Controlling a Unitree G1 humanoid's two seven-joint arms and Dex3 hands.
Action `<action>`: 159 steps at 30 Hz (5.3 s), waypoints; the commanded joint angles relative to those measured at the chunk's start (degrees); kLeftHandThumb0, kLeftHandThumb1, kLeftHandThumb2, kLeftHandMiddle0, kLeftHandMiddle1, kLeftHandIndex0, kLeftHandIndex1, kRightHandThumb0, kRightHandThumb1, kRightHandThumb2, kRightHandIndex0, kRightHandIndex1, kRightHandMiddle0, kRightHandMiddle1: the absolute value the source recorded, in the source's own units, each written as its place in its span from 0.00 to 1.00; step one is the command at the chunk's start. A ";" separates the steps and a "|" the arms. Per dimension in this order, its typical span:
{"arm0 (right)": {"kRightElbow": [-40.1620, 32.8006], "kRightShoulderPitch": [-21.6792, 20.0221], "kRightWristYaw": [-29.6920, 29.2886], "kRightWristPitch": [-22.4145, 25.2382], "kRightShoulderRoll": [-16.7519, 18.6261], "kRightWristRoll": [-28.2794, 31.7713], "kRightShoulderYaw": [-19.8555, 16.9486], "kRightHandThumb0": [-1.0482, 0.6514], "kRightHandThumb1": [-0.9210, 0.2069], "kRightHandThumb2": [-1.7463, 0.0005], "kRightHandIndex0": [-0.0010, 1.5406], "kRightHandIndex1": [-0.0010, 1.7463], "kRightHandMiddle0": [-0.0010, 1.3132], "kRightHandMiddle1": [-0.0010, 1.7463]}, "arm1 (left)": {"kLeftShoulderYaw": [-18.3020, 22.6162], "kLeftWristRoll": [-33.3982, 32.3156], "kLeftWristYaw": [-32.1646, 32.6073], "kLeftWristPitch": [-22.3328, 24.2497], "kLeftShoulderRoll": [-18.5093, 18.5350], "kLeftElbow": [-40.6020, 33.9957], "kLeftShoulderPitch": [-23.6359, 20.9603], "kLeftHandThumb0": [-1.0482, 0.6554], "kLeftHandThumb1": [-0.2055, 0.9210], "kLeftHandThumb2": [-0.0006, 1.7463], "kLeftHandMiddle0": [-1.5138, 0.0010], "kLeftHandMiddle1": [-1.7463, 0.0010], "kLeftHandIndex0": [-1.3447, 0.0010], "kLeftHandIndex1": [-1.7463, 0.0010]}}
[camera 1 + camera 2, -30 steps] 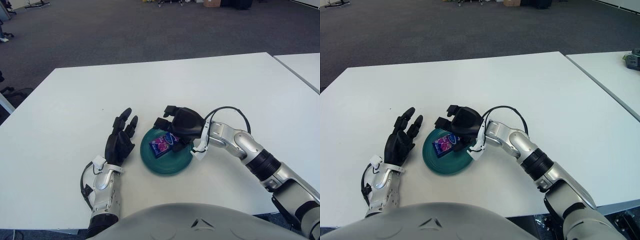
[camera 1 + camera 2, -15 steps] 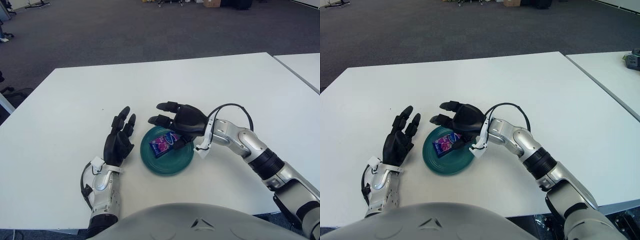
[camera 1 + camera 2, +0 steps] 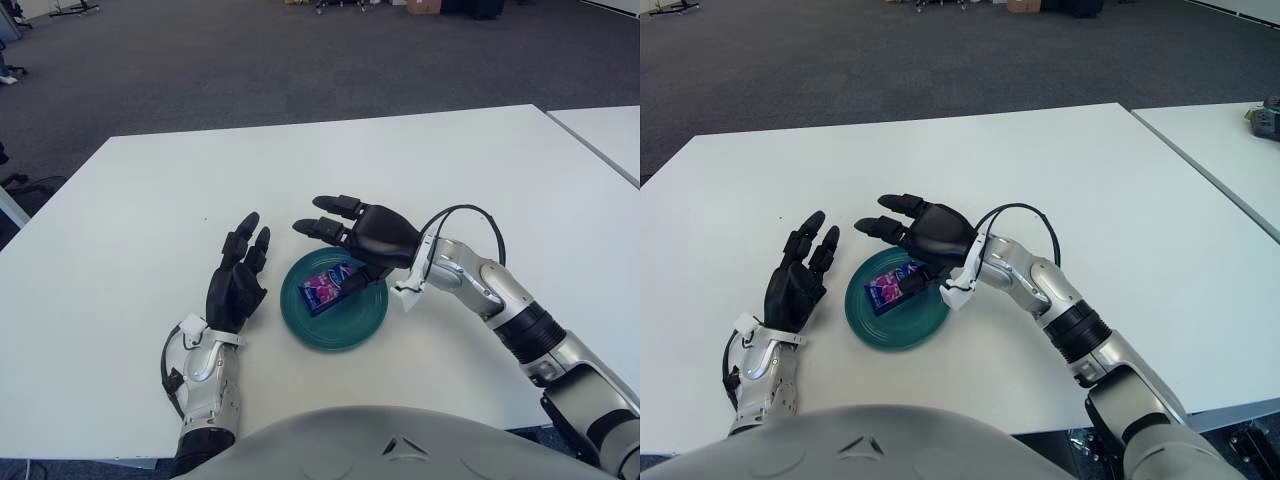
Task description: Put the gum into the plate.
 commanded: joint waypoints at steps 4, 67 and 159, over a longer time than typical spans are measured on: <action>10.17 2.51 1.09 6.60 9.26 17.74 -6.58 0.02 0.00 0.54 0.12 0.01 0.00 0.22 | 0.28 -0.63 1.26 2.27 -0.36 1.72 3.71 0.01 1.00 0.54 0.81 0.99 1.00 0.66; 24.07 16.60 -1.53 8.63 20.68 37.73 -27.79 0.14 0.00 0.55 0.11 0.00 0.00 0.22 | -3.44 12.84 13.75 -0.47 -4.09 -3.41 7.19 0.00 1.00 0.56 1.00 1.00 1.00 0.91; 42.40 12.98 -28.17 -7.22 13.02 12.06 -17.03 0.00 0.00 0.61 0.00 0.00 0.00 0.00 | -2.87 45.95 44.67 -17.60 3.70 15.71 -0.52 0.00 1.00 0.41 1.00 1.00 1.00 1.00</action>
